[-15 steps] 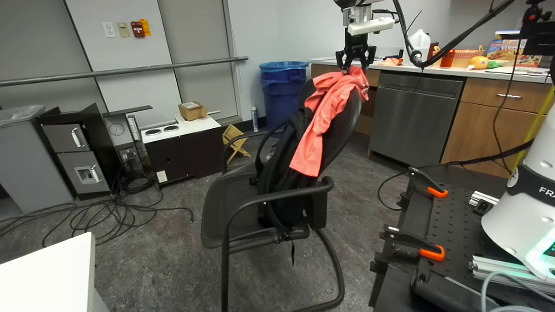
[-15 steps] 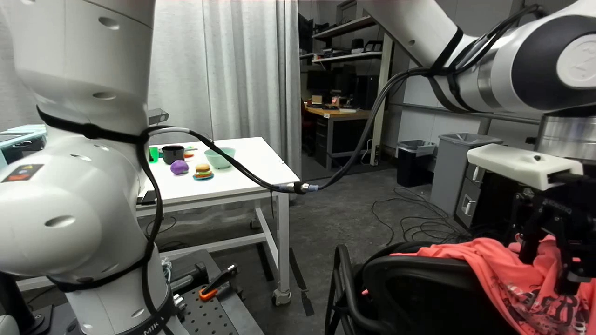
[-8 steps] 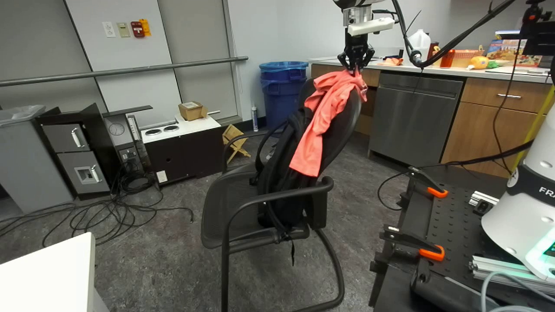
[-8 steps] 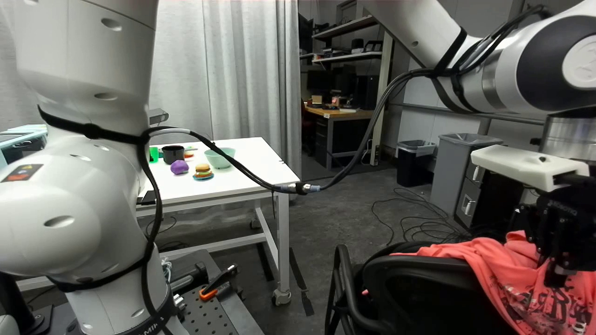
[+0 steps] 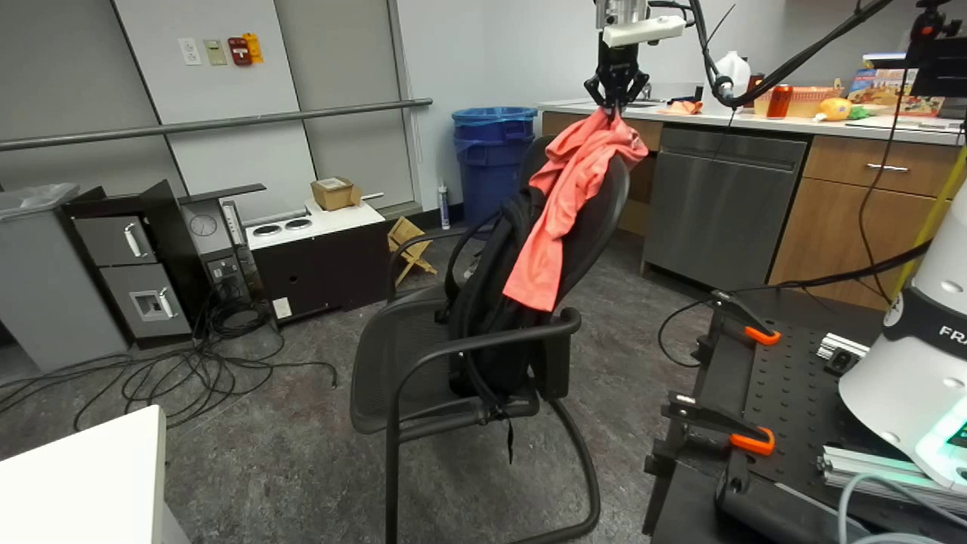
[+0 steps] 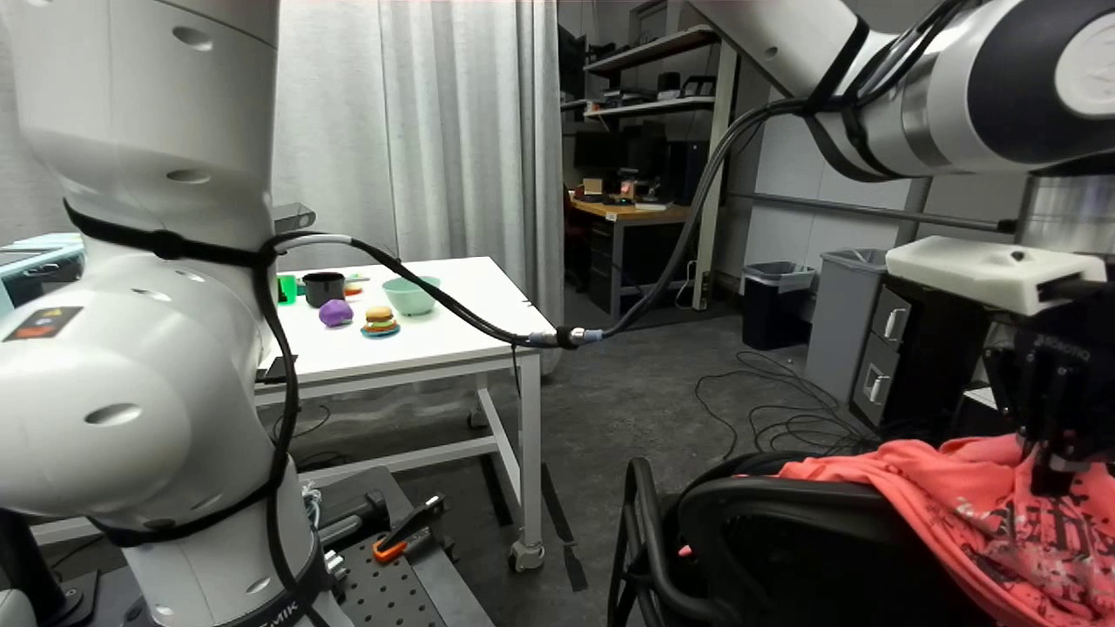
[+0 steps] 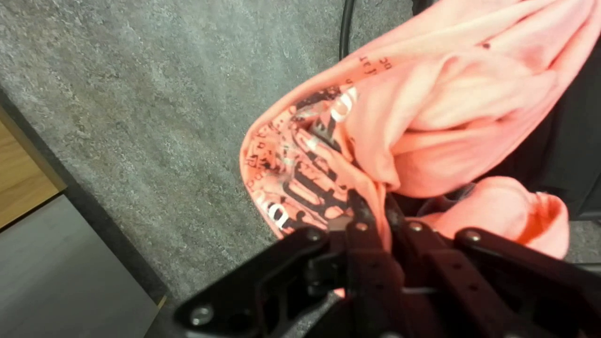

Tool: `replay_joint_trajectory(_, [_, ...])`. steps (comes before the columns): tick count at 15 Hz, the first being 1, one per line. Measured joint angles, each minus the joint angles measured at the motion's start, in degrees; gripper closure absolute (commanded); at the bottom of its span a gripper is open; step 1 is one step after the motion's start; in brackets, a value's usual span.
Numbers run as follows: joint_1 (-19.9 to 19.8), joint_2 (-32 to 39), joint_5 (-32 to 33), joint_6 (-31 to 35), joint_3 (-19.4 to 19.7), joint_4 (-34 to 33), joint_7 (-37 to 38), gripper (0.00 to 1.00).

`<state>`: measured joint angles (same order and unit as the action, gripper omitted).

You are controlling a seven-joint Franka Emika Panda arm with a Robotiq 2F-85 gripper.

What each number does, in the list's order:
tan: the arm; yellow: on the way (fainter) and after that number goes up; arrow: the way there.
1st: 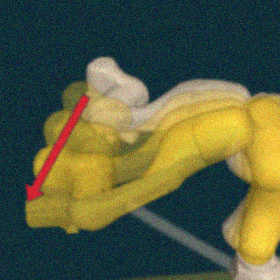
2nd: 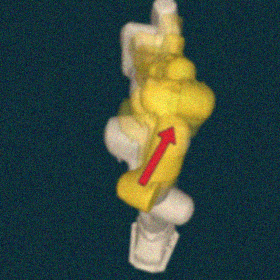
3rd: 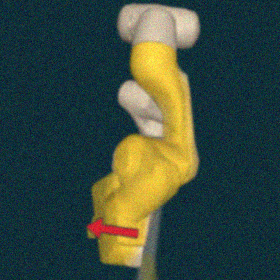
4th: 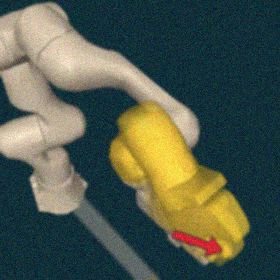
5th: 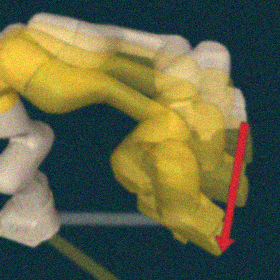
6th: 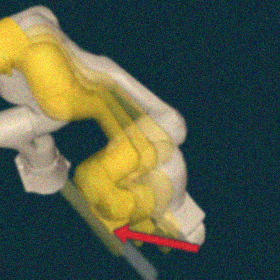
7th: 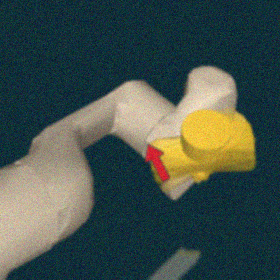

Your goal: Put the sweatshirt on the seat of the chair

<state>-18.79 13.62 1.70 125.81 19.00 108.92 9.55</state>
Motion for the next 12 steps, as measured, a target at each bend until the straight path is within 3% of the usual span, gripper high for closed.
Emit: replay_joint_trajectory(12, [4.1,-10.4,-5.5,2.6,-5.4,0.8,6.8,0.98])
